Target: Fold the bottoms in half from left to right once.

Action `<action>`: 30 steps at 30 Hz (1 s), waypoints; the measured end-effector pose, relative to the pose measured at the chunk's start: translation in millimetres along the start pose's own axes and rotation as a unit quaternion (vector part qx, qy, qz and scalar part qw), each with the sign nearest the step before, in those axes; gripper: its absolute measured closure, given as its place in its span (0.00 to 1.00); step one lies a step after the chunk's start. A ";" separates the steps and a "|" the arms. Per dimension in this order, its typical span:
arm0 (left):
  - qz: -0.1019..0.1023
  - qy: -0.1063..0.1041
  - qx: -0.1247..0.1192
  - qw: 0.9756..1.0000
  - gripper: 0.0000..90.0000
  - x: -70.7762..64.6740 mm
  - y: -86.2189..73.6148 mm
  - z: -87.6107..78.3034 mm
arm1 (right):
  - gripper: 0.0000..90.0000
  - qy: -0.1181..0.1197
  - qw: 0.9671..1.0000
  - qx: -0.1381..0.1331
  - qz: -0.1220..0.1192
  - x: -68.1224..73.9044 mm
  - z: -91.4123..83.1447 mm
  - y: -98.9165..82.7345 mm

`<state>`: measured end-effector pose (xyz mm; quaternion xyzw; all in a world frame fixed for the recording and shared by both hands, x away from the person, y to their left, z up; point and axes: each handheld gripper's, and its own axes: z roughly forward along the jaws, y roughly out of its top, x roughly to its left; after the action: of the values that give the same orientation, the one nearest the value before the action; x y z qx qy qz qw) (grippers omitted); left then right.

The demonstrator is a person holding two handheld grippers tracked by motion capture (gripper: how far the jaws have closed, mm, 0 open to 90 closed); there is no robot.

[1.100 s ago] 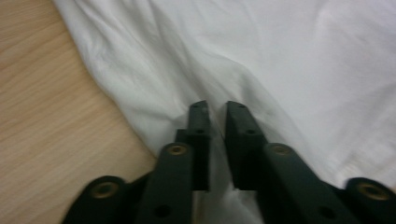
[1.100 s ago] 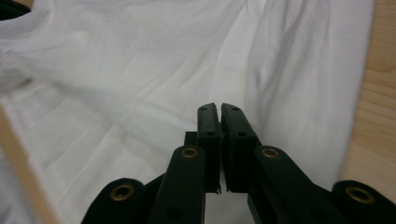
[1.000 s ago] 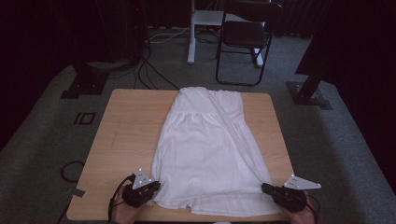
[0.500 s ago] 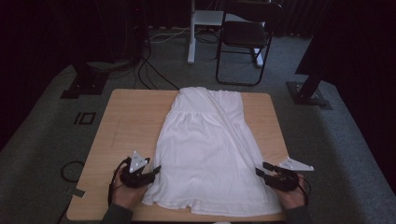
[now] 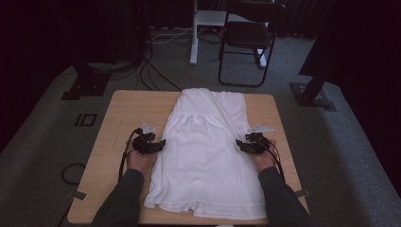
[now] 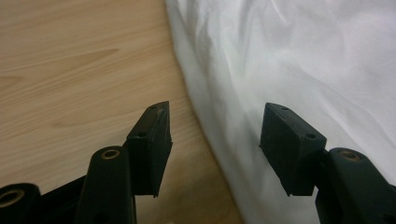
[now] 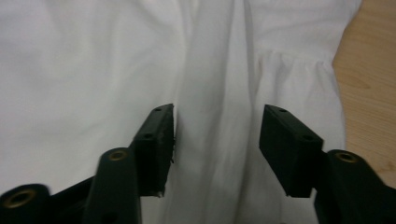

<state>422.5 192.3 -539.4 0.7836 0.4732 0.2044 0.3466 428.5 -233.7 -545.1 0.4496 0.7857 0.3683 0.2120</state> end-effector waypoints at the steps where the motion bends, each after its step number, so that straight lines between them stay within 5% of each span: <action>1: -0.002 0.000 0.002 1.000 0.48 0.1 0.7 3.0 | 0.66 -0.012 1.000 0.012 -0.004 -1.5 4.7 0.7; 3: -0.002 0.002 0.010 1.000 0.48 1.3 1.2 8.2 | 0.85 -0.044 0.999 0.009 -0.001 -7.1 2.4 0.8; 6: -0.006 0.003 0.019 1.000 0.48 2.5 -0.4 12.3 | 0.92 -0.086 0.994 -0.031 0.062 -30.3 -15.6 -2.8; 9: -0.011 -0.001 0.020 1.000 0.49 4.5 -0.8 14.4 | 0.98 -0.089 0.992 -0.019 0.092 -47.0 -17.7 -11.6; 12: -0.021 -0.003 0.018 1.000 0.49 6.2 1.5 16.4 | 0.97 -0.080 0.992 0.004 0.094 -52.2 -9.2 -22.6; 15: -0.025 -0.003 0.009 1.000 0.49 6.7 3.2 16.4 | 0.81 -0.068 0.991 -0.027 0.112 -50.5 -14.6 -23.9; 20: -0.033 0.000 0.003 0.999 0.49 9.8 3.3 16.7 | 0.64 -0.029 0.992 -0.069 0.100 -45.2 -20.7 -5.2; 23: -0.039 -0.006 0.004 0.999 0.49 10.0 3.1 19.0 | 0.60 -0.017 0.994 -0.052 0.098 -44.1 -8.1 3.1; 25: -0.034 -0.010 0.007 0.999 0.49 9.3 4.2 20.6 | 0.68 -0.006 0.995 -0.025 0.099 -45.4 3.2 5.6; 26: -0.035 -0.011 0.007 0.999 0.49 8.7 4.9 21.4 | 0.84 0.009 0.995 -0.006 0.095 -45.9 9.8 6.4; 27: -0.034 -0.011 0.007 0.999 0.49 8.4 5.4 21.8 | 0.99 0.008 0.997 0.005 0.078 -44.8 12.2 6.9; 29: -0.033 -0.011 0.008 0.999 0.49 7.9 6.2 23.1 | 1.00 -0.063 0.997 -0.013 0.050 -40.5 4.6 8.5; 30: -0.035 -0.014 0.007 0.999 0.49 7.8 6.0 23.6 | 1.00 -0.072 0.995 -0.034 0.058 -40.7 -1.4 8.7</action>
<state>445.0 189.1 -551.0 0.7717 0.4971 0.1782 0.3544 453.0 -266.6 -537.4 0.5128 0.7278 0.3727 0.2615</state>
